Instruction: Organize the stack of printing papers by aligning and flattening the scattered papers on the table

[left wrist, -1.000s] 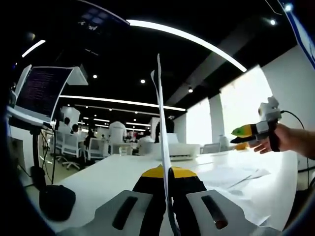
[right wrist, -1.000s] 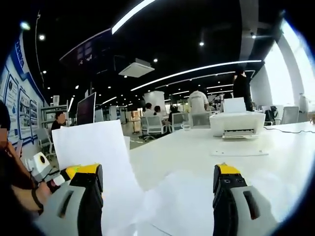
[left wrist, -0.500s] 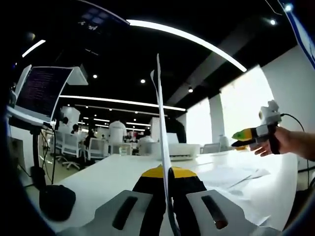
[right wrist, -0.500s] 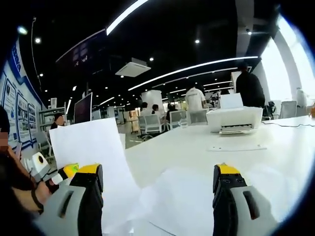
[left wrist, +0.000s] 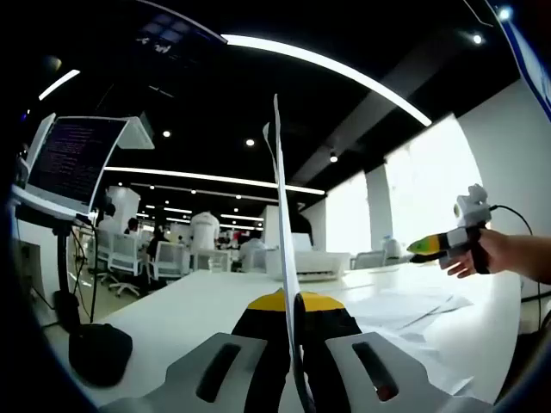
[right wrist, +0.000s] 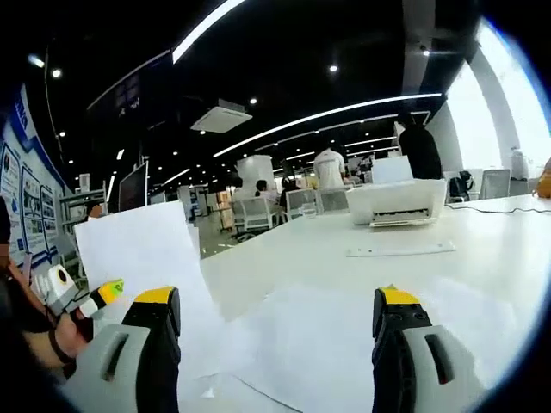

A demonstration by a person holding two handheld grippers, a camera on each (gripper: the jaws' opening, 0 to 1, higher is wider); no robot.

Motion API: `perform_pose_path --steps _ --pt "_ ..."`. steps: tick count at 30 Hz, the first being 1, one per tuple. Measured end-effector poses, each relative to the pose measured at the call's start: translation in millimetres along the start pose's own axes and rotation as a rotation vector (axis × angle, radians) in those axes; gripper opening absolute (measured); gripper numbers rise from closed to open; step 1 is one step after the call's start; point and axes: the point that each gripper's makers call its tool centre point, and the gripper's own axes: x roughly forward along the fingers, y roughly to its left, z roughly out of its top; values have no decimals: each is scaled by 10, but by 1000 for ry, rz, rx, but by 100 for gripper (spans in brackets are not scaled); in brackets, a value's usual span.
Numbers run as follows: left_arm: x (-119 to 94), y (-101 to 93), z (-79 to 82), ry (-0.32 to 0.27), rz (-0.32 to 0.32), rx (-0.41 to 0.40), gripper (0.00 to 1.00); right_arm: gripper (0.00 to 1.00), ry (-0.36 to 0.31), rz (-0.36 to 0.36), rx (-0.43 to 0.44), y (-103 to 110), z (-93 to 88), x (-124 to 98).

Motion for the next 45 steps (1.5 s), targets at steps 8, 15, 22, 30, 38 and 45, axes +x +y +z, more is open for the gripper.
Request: perform_pose_path --steps 8,15,22,30,38,45 --pt "1 5 -3 0 1 0 6 88 10 -22 28 -123 -78 -27" --pt "-1 10 1 -1 3 -3 6 88 28 -43 27 -203 -180 -36" --pt "-2 10 5 -3 4 -3 6 88 41 -61 33 -280 -252 -57" --pt "0 16 5 -3 5 -5 6 88 53 -78 35 -355 -307 -75" --pt "0 12 3 -3 3 -5 6 88 67 -94 43 -441 -387 -85" --pt "2 12 -1 -1 3 -4 6 88 76 -103 46 -483 -437 -96"
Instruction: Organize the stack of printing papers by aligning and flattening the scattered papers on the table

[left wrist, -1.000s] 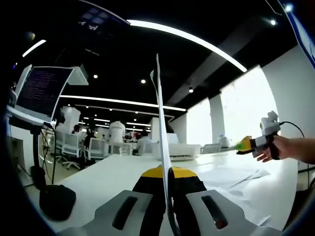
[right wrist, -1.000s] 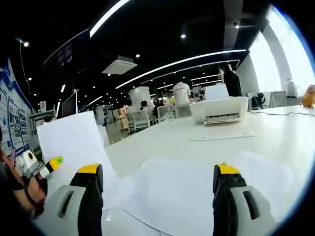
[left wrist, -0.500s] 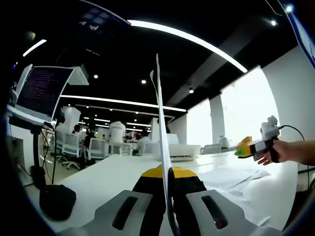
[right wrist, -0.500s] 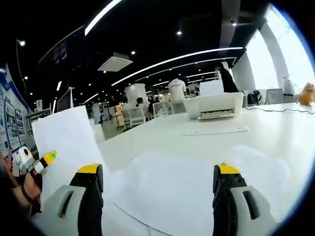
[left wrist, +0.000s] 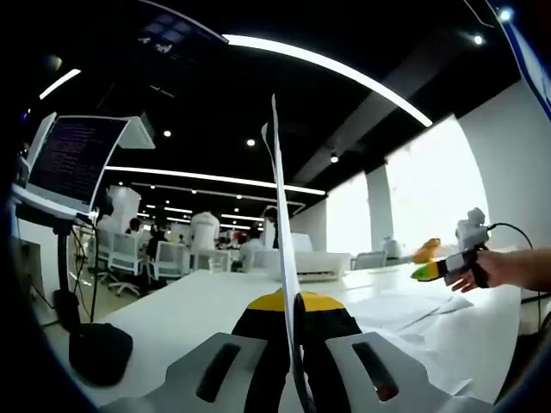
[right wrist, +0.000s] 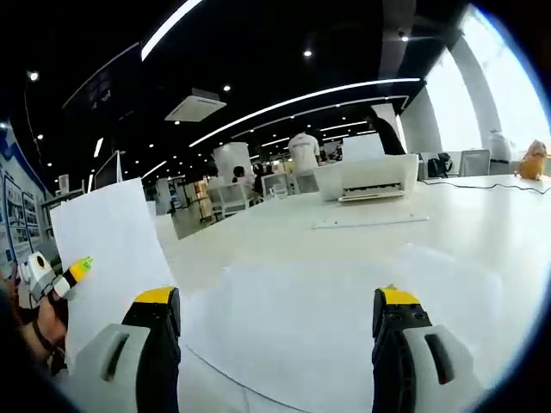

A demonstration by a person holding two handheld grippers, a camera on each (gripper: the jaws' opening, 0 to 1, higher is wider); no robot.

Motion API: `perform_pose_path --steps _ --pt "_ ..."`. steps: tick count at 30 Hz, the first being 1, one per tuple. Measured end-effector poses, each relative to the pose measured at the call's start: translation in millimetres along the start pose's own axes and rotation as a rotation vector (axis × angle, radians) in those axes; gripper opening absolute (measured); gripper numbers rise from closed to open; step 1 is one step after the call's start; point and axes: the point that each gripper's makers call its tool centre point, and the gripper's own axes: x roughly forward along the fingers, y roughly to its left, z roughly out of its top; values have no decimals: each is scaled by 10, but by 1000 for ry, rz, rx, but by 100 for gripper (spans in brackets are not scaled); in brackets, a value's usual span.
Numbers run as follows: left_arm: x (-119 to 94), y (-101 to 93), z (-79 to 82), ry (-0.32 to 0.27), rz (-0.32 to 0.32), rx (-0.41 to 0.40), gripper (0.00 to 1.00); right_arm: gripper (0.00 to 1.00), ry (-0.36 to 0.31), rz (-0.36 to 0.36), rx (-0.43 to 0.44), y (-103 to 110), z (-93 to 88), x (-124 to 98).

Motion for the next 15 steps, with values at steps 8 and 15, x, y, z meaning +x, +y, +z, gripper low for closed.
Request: perform_pose_path --steps 8,15 --pt "-2 7 0 0 1 0 6 88 6 -14 -1 -74 -46 -23" --pt "-4 6 0 1 1 1 6 88 12 -28 5 -143 -96 -47"
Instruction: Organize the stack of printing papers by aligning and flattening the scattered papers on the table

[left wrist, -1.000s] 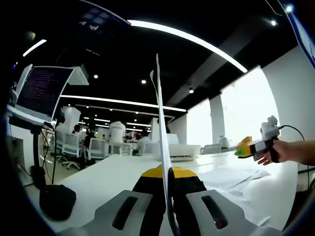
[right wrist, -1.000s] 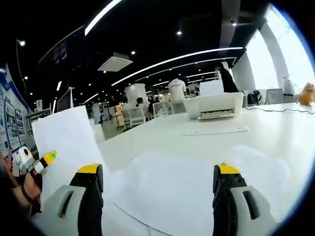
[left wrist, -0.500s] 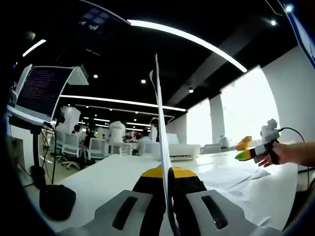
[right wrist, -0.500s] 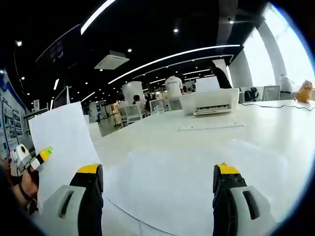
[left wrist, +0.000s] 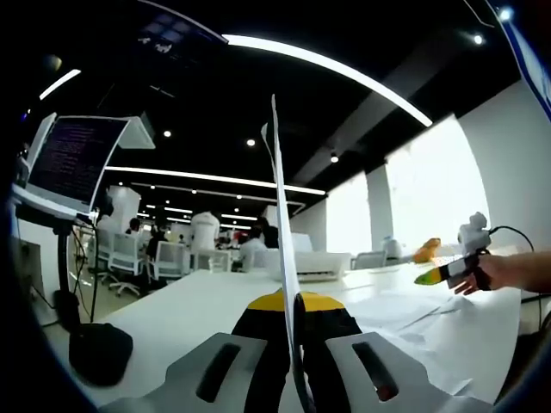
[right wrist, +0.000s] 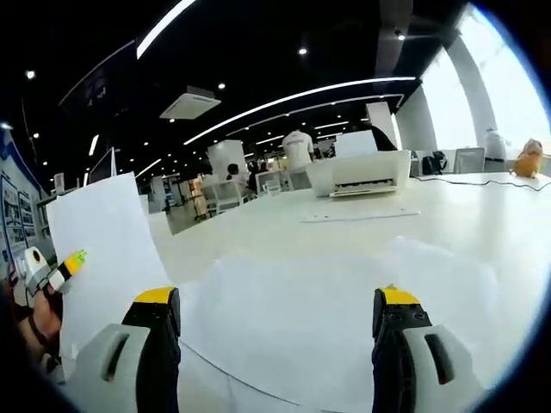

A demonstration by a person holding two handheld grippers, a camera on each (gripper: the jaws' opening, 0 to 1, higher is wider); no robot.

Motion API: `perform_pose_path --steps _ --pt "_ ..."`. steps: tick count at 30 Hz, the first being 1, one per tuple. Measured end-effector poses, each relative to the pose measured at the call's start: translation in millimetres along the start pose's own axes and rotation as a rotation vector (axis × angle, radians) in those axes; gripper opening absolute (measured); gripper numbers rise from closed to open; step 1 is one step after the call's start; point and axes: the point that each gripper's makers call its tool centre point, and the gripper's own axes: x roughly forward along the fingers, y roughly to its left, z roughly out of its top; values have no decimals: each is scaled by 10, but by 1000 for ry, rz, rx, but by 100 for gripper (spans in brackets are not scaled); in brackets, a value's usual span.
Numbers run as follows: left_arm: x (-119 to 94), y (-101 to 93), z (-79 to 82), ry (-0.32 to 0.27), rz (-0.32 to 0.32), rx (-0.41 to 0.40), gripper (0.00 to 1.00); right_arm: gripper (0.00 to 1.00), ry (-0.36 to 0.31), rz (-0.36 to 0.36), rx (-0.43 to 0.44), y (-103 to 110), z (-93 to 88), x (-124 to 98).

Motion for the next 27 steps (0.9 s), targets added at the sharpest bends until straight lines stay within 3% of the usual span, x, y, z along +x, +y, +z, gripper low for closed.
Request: perform_pose_path --steps 27 --pt "3 -13 -7 4 -3 1 6 87 8 -25 5 -143 -82 -70"
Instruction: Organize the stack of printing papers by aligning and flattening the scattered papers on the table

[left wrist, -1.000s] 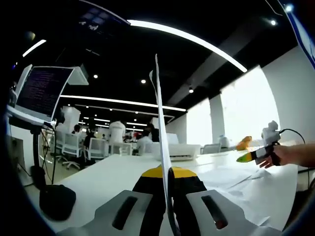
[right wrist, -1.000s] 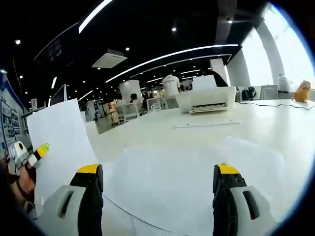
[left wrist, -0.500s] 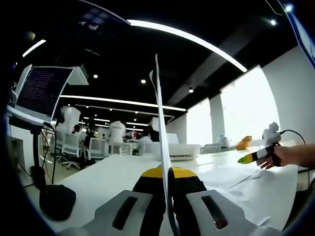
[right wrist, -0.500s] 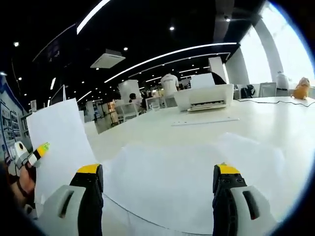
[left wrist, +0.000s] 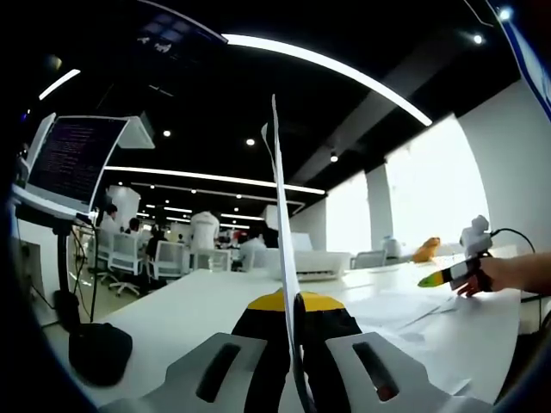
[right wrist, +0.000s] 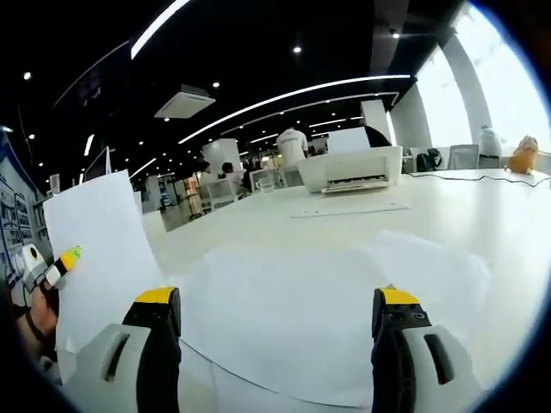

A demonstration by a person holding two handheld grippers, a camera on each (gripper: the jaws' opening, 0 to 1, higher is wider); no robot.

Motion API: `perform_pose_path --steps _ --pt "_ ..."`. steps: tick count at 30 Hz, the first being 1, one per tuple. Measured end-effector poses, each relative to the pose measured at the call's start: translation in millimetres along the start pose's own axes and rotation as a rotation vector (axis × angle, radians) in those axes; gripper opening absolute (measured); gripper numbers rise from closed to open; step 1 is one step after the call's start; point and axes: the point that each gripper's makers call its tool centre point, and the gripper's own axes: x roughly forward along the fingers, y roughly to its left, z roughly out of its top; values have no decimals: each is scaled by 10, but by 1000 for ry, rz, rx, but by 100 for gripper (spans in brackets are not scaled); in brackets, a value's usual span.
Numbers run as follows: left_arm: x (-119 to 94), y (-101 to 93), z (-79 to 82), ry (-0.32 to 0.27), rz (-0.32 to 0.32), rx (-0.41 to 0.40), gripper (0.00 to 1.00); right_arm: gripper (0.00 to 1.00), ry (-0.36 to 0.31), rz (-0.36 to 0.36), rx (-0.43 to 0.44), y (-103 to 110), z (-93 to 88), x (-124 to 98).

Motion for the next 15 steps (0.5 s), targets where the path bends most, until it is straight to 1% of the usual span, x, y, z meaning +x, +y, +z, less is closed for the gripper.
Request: perform_pose_path --steps 4,9,15 --pt "2 3 -2 0 0 1 6 87 -2 -5 -9 -13 -22 -16" --pt "3 2 -1 0 -2 1 6 86 1 -26 -47 -42 -56 -28" --pt "3 -1 1 0 -2 1 6 86 -6 -46 -81 -81 -44 -44"
